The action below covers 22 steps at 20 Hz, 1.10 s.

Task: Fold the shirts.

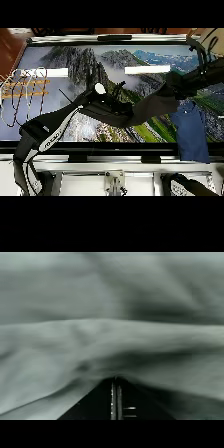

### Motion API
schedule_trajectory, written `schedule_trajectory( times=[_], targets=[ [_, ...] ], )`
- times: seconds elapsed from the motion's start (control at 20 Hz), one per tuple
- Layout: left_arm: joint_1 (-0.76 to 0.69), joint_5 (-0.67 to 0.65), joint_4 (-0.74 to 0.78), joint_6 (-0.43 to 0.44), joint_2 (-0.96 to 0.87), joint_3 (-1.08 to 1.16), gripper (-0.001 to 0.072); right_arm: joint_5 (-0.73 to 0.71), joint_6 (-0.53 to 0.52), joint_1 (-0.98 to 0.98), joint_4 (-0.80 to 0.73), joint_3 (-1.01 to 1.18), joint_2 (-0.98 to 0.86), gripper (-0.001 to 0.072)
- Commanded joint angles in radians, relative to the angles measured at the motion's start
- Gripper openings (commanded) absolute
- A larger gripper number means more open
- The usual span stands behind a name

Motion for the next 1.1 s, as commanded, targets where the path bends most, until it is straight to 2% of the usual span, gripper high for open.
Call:
schedule_trajectory(
  times=[0.0,0.1,0.3,0.55,0.65,0.8,0.85,0.9,0.95,1.05],
  targets=[
    [0.023,-0.003,-0.010,0.013,0.022,0.000,0.0037,-0.032,0.038,0.034,0.000,0.001,0.017,0.0062],
    [0.108,-0.048,0.014,0.031,0.092,0.000,0.0037,-0.126,0.045,0.113,-0.022,0.001,-0.002,0.0062],
    [0.335,-0.165,0.185,0.030,0.295,0.000,0.0037,-0.324,0.050,0.312,-0.021,0.001,-0.143,0.0062],
    [0.657,-0.259,0.200,0.030,0.544,0.000,0.0038,-0.540,0.060,0.488,-0.006,0.001,-0.416,0.0062],
    [0.752,-0.292,0.200,0.031,0.621,0.000,0.0038,-0.607,0.060,0.515,0.060,0.001,-0.514,0.0063],
    [0.812,-0.310,0.200,0.032,0.698,0.000,0.0038,-0.701,0.060,0.519,0.208,0.001,-0.613,0.0066],
    [0.813,-0.310,0.200,0.034,0.714,0.000,0.0038,-0.738,0.060,0.519,0.253,0.001,-0.628,0.0170],
    [0.810,-0.310,0.200,0.034,0.722,0.000,0.0038,-0.780,0.042,0.519,0.311,0.001,-0.635,0.0467],
    [0.801,-0.309,0.200,0.034,0.725,0.000,0.0038,-0.801,-0.009,0.519,0.372,0.001,-0.632,0.0536],
    [0.778,-0.306,0.200,0.034,0.722,-0.001,0.0038,-0.782,-0.066,0.501,0.417,0.001,-0.610,0.0536]
  ],
)
